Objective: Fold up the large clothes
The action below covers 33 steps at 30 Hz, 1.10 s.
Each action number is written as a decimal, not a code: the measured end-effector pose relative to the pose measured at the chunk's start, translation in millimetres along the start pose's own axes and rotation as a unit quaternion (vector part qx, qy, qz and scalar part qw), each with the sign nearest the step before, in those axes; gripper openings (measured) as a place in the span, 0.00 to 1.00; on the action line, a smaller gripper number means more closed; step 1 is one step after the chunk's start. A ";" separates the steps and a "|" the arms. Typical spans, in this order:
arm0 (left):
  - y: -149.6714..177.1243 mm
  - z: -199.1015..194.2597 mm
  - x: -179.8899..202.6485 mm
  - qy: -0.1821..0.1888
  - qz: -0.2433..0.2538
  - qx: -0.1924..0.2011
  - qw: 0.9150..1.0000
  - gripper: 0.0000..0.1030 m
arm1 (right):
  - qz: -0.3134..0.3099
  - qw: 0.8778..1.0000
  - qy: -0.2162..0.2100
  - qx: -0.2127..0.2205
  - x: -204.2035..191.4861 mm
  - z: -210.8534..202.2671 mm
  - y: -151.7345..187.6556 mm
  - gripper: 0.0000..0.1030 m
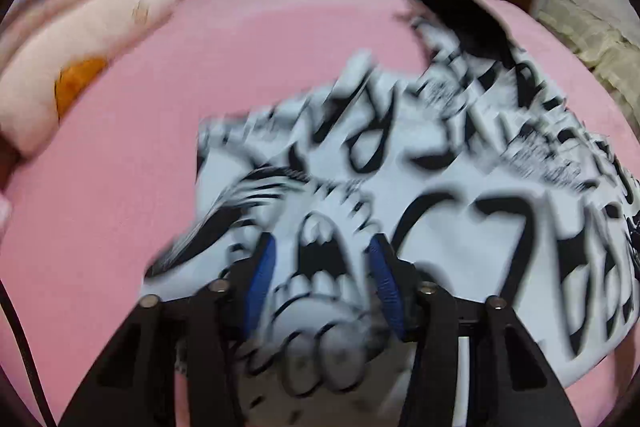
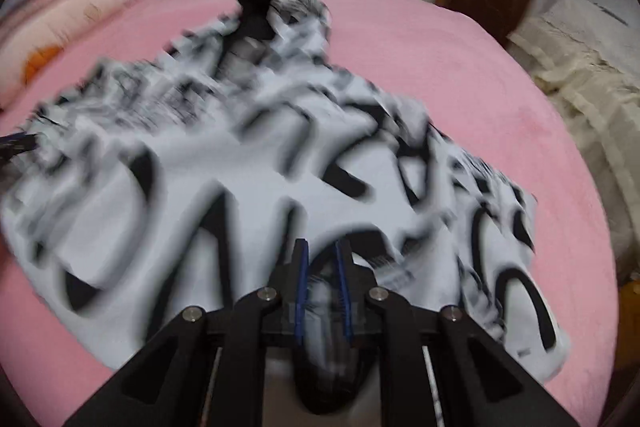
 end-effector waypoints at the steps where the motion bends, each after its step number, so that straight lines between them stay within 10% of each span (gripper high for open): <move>1: 5.3 3.5 -5.7 0.005 -0.004 -0.002 1.000 0.36 | 0.015 1.000 0.012 -0.001 13.1 2.3 6.8 0.12; 8: 35.3 0.9 -16.7 -0.008 0.018 0.015 1.000 0.35 | 0.131 0.991 -0.027 -0.006 118.5 5.5 70.3 0.00; 33: 46.2 9.3 -26.7 0.024 -0.004 -0.008 1.000 0.35 | 0.141 0.989 -0.012 -0.030 111.7 18.0 87.8 0.00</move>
Point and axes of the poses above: each gripper's, at about its wrist camera, not at the fingertips, and z roughly the way its jaws point, x to its right, y to its underside, the point moved 2 cm from there along z, roughly the way its jaws point, and after that the axes turned 12 degrees about -x, right-handed, at the moved point
